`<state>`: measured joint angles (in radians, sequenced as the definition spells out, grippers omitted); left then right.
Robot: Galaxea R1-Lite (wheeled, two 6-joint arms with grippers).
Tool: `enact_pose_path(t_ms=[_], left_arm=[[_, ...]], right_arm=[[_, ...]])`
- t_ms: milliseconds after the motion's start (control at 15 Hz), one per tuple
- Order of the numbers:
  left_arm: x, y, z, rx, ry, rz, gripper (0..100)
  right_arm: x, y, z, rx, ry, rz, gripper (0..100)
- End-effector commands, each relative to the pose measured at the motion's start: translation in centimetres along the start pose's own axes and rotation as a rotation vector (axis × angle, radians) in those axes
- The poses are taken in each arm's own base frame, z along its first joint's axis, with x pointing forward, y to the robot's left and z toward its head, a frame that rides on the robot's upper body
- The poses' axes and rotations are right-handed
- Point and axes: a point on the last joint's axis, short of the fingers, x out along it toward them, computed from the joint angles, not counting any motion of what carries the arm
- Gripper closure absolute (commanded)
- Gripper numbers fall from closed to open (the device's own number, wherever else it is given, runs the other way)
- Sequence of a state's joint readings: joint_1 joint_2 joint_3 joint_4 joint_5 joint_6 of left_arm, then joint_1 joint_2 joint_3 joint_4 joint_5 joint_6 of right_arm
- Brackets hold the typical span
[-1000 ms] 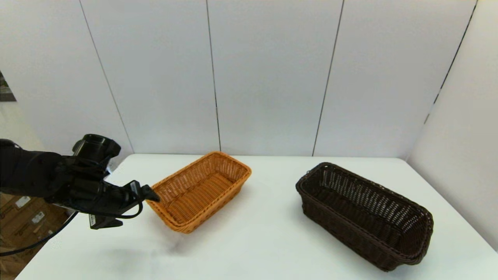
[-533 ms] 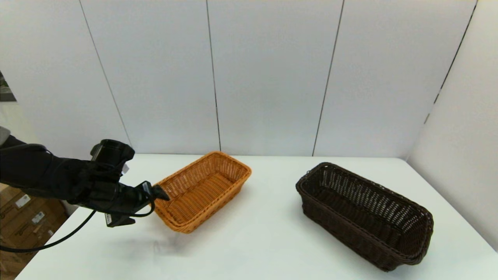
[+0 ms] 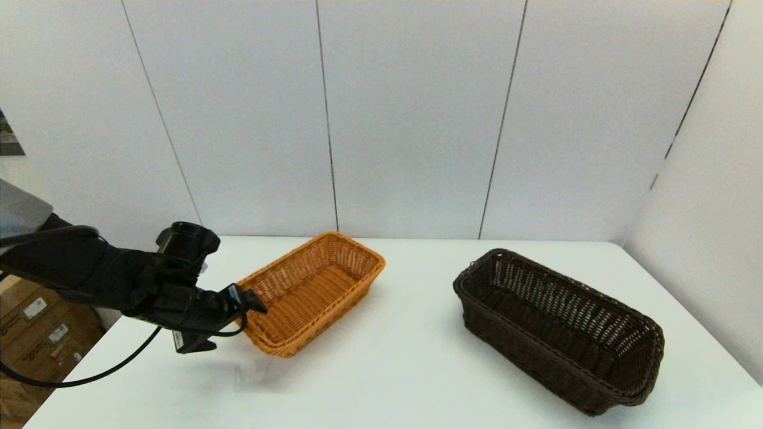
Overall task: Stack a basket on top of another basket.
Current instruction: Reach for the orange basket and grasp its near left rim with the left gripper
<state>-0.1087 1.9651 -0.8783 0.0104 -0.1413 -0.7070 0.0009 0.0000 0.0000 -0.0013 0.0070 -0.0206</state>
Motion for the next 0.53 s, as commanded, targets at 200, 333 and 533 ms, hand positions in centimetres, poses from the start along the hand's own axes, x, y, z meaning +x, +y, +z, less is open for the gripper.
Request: enact_pose_path(t_ms=[200, 333, 533], left_arm=[[0.13, -0.25, 0.03, -0.051, 0.009, 0.006, 0], [0.22, -0.29, 0.03, -0.067, 0.022, 0.024, 0], [0.26, -0.15, -0.08, -0.077, 0.044, 0.065, 0]], right_arm=[[0.0, 0.0, 0.0, -0.001, 0.0, 0.0, 0], [0.01, 0.0, -0.04, -0.001, 0.001, 0.001, 0], [0.01, 0.0, -0.04, -0.001, 0.001, 0.001, 0]])
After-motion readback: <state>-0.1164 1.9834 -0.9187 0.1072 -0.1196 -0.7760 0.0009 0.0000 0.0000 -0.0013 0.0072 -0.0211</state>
